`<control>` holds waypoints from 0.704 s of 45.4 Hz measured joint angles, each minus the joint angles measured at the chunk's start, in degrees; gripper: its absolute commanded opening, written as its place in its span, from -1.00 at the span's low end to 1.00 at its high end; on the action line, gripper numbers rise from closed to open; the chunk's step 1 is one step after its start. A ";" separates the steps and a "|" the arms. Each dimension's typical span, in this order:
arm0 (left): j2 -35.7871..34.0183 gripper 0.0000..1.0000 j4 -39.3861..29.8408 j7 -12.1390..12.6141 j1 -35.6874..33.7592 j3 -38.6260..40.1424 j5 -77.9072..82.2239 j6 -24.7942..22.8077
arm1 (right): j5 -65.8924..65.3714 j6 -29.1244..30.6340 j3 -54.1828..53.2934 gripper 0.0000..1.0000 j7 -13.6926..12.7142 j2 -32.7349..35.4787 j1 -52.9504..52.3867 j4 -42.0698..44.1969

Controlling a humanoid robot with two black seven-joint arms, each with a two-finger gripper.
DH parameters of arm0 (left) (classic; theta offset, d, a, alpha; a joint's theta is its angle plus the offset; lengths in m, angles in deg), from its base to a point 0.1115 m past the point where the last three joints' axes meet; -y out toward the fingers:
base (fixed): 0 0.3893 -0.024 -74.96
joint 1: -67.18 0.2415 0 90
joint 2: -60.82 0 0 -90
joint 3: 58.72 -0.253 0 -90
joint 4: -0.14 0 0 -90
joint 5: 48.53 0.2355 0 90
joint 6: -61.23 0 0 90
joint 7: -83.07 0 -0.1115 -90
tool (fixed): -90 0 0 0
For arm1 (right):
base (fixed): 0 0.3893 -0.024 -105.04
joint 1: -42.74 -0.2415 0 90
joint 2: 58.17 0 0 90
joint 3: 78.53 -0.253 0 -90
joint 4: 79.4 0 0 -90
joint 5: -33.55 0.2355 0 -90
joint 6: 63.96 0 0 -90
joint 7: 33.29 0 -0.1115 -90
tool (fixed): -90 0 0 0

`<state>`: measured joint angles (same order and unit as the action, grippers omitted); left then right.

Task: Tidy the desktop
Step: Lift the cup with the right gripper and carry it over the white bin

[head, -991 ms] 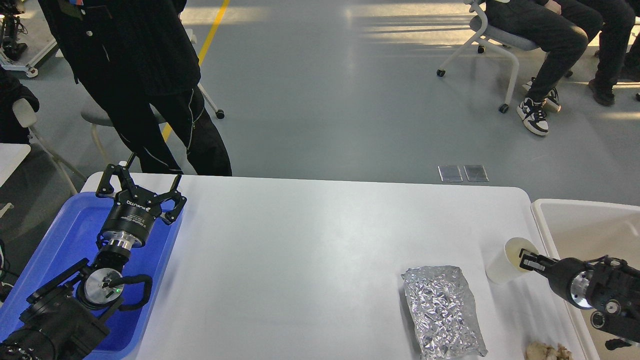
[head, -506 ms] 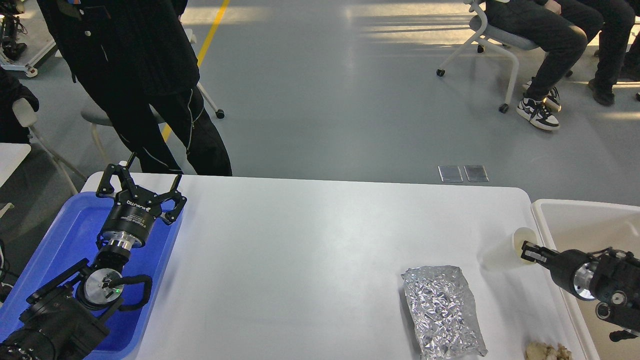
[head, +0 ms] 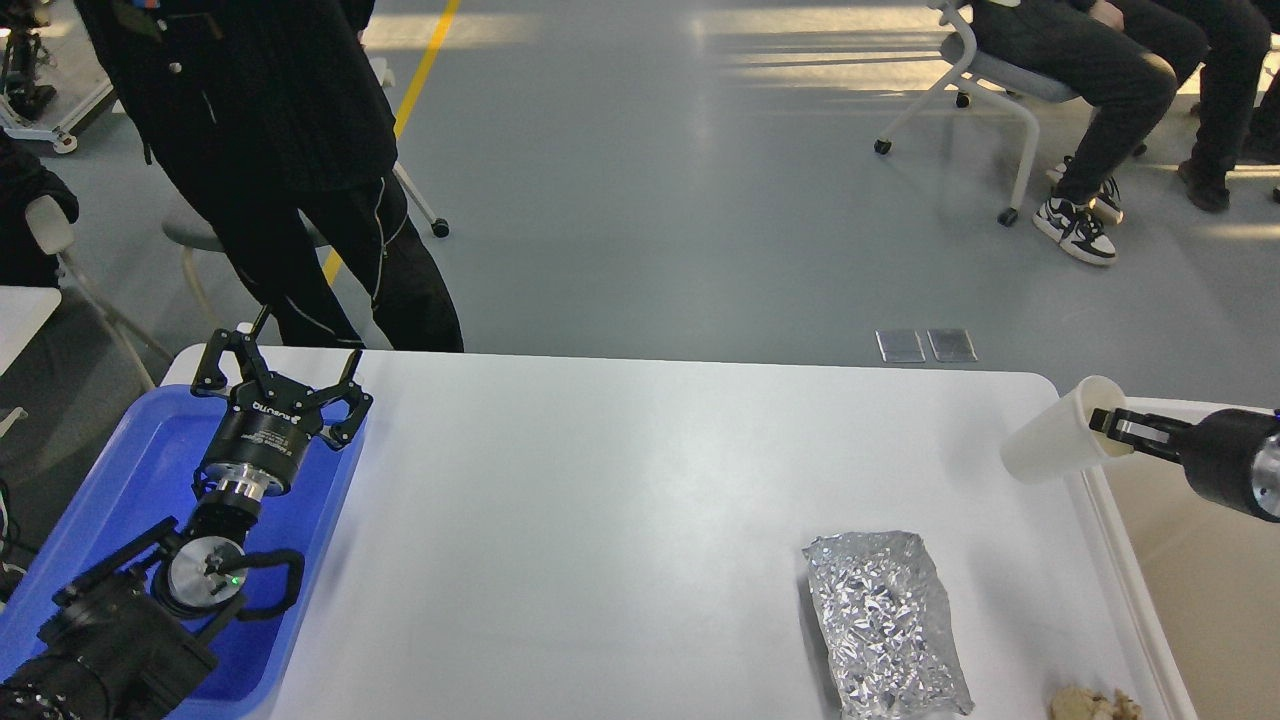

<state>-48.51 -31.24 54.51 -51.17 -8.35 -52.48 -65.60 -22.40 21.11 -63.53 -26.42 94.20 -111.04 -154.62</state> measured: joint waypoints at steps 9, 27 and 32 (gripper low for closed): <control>0.00 1.00 0.00 0.00 -0.01 0.00 -0.02 0.00 | -3.25 7.25 0.02 -1.00 -0.01 5.31 -7.11 -2.89; 0.00 1.00 0.00 0.00 -0.03 0.00 0.00 0.00 | -11.45 17.88 -0.03 -1.00 -0.26 11.58 -16.83 -4.98; 0.00 1.00 0.00 0.00 -0.02 0.00 -0.02 0.00 | -12.78 19.78 -0.09 -1.00 -0.31 13.00 -19.02 -6.06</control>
<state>-48.51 -31.24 54.51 -51.19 -8.35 -52.50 -65.60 -35.19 40.89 -63.62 -26.73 107.20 -130.06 -160.69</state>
